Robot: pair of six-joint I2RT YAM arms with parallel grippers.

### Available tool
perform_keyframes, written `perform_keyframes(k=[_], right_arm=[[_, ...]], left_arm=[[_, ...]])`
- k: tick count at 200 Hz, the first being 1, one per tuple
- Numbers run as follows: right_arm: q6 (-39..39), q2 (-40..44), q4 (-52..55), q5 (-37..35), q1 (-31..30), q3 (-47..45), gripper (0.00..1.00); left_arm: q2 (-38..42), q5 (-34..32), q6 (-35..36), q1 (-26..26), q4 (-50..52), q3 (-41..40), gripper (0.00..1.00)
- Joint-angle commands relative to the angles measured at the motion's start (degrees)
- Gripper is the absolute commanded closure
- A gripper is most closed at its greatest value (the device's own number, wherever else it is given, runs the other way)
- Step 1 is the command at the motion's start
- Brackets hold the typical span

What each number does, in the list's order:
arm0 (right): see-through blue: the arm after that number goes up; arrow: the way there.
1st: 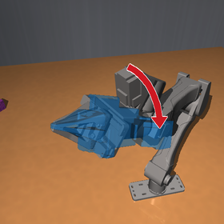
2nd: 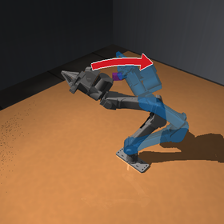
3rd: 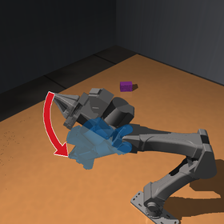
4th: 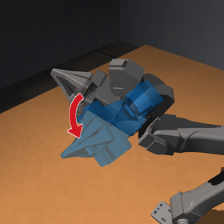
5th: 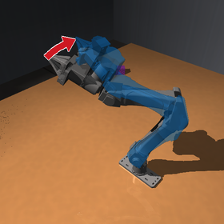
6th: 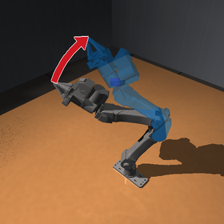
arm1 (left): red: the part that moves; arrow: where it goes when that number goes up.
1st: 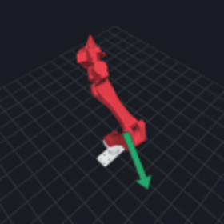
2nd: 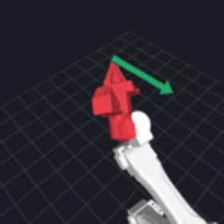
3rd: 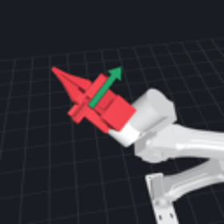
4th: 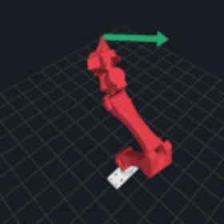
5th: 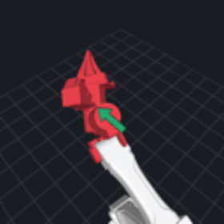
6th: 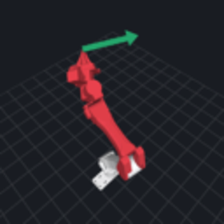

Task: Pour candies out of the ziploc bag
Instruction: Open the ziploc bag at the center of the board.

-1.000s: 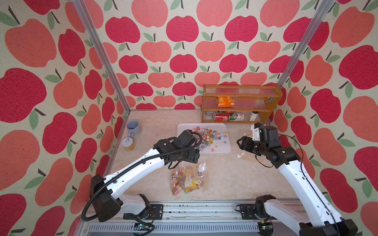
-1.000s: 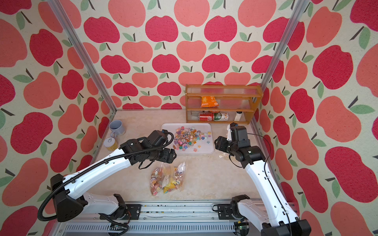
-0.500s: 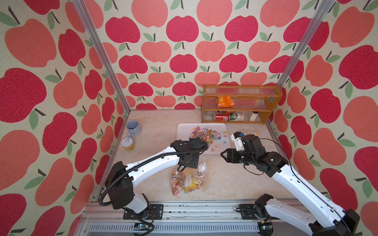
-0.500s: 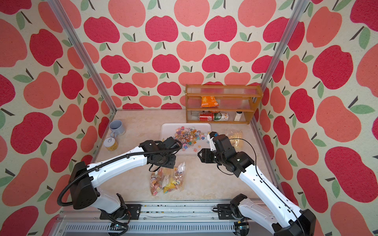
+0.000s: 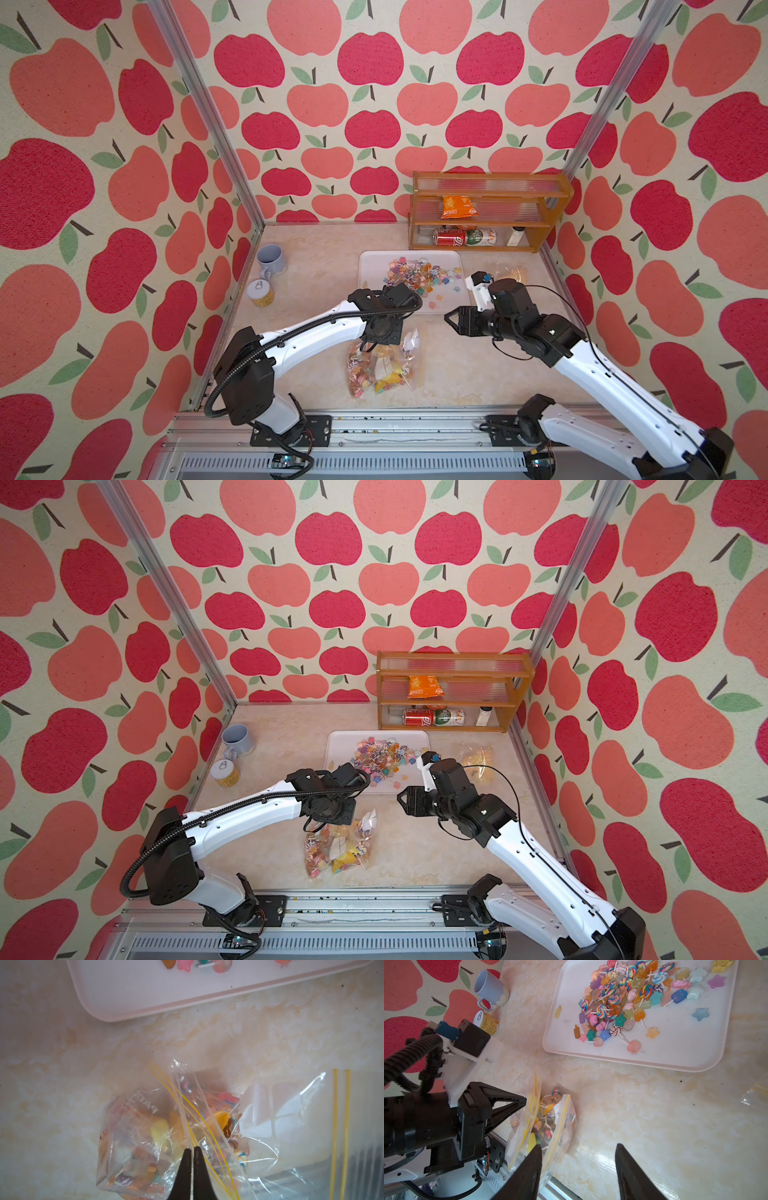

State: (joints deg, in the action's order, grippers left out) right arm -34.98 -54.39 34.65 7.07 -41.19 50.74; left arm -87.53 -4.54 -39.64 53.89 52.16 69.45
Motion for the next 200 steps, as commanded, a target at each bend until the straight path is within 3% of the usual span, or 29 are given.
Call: perform_keyframes(k=[1,61,98,128,200], right_arm=[[-0.9,-2.0,-1.2,-0.7,-2.3,1.1,0.42],[-1.1,-5.9,-4.0,0.0,-7.8,1.8,0.37],[0.6,-9.4,-5.6,0.2,-11.9,5.1,0.33],[0.7,-13.4,-9.8,4.2,-12.9,7.4,0.3],[1.0,-25.7,-12.7,6.4,-18.5,12.5,0.31]], left_arm=[[2.2,-0.7,-1.3,-0.1,0.8,-0.9,1.0],[7.4,-0.2,-1.4,-0.5,-1.1,-4.1,1.0],[14.8,-0.2,-1.8,-0.5,-4.4,-8.4,1.0],[20.7,-0.2,-2.9,-0.8,-6.6,-11.4,1.0],[23.3,0.5,-3.1,-1.0,-7.2,-13.0,1.0]])
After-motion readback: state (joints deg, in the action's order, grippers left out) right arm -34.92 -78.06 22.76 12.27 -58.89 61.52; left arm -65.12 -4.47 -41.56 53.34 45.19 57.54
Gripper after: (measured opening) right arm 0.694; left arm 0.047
